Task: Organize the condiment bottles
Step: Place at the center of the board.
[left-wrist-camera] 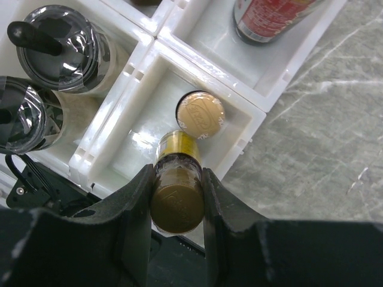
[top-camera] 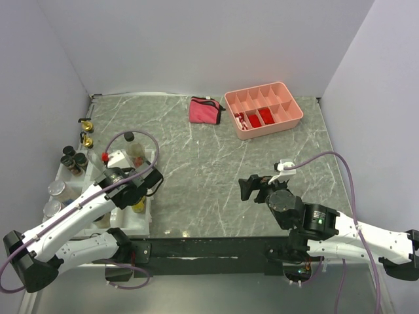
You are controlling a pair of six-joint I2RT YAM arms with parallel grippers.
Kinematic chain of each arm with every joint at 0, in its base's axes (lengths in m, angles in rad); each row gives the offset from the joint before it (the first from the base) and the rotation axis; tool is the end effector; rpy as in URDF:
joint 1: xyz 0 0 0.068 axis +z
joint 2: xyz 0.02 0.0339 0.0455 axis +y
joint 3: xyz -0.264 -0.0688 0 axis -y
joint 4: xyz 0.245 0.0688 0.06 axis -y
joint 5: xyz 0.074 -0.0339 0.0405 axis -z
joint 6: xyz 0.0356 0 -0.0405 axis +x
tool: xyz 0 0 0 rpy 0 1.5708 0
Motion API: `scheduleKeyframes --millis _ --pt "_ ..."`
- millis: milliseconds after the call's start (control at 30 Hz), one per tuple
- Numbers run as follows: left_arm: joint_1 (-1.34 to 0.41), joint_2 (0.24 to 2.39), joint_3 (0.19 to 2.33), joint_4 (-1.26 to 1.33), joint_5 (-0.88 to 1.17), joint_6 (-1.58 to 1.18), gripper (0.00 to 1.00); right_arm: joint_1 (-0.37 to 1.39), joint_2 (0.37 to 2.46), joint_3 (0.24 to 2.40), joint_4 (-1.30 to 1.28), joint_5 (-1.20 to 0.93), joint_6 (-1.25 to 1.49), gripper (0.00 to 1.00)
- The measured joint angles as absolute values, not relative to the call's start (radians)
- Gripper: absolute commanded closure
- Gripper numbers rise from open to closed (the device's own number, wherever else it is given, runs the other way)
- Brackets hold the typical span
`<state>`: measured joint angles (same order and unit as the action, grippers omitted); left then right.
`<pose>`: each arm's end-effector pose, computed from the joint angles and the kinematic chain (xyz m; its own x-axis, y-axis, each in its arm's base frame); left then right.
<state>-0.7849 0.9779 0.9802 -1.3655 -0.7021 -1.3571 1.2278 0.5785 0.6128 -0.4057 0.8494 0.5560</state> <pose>0.1140 -0.0814 0.2940 -0.5821 -0.4731 -0.6613 -0.5821 0.8103 -0.0674 0.0698 0.1159 0.2908 -0.3077 0.1747 -0.9353 -0.2640 0.9287 0.2603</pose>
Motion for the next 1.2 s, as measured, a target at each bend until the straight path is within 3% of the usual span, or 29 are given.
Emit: scheduleKeyframes --millis 67,267,1200 --pt "-0.785 0.978 0.969 -1.366 -0.706 -1.377 0.79 1.226 0.578 0.613 -0.406 0.85 0.556 0.0" --pt "-0.785 0.979 0.959 -1.365 -0.726 -1.428 0.65 1.226 0.578 0.613 -0.41 0.85 0.556 0.0" --pt "-0.785 1.008 0.928 -1.365 -0.748 -1.507 0.59 1.225 0.525 0.613 -0.437 0.85 0.56 0.0"
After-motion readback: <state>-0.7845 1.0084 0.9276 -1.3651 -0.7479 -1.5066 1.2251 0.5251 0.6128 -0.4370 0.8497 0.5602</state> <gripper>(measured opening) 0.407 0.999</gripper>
